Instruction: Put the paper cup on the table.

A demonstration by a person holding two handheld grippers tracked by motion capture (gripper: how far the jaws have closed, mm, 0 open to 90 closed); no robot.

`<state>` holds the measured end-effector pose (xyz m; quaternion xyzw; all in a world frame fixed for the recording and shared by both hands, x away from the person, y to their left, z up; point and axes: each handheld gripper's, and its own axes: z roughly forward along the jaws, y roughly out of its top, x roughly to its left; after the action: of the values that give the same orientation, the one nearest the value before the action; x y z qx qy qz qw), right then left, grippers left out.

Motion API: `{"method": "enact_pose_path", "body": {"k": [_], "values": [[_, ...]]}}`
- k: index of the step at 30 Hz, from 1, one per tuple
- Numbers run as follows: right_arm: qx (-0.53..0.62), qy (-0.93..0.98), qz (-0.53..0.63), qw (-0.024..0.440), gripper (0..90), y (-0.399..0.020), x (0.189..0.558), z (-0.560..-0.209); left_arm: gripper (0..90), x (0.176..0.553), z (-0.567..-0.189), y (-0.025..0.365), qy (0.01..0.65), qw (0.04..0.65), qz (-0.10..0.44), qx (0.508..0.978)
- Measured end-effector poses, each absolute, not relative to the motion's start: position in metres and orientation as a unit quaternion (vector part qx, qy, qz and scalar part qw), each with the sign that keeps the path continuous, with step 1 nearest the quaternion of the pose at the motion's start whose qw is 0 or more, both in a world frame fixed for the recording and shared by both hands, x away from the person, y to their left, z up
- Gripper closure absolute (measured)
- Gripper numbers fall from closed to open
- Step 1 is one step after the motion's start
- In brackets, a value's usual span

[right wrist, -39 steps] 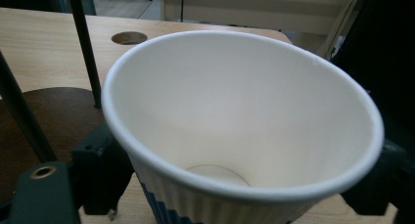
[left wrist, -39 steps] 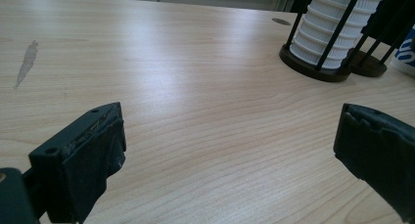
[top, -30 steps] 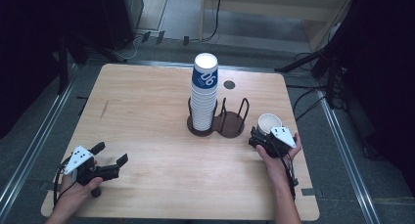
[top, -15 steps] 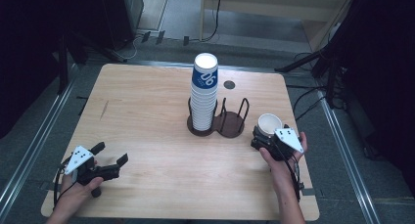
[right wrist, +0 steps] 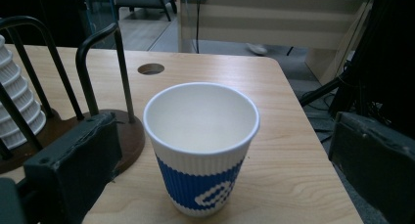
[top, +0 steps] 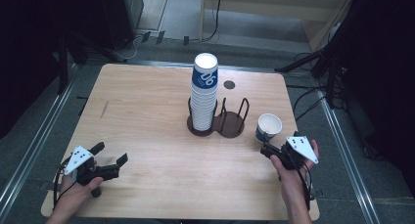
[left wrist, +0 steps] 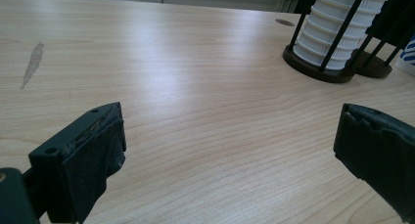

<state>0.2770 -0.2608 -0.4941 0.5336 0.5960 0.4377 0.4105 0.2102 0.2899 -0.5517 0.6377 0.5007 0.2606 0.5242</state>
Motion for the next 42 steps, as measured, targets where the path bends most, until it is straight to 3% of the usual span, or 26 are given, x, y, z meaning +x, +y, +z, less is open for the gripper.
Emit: {"method": "enact_pose_path", "body": {"k": [42], "values": [[0.584,0.584,0.404,0.394,0.0,-0.337,0.221,-0.529,0.0,0.210,-0.552,0.290,0.503,0.524,0.264,0.634]]}}
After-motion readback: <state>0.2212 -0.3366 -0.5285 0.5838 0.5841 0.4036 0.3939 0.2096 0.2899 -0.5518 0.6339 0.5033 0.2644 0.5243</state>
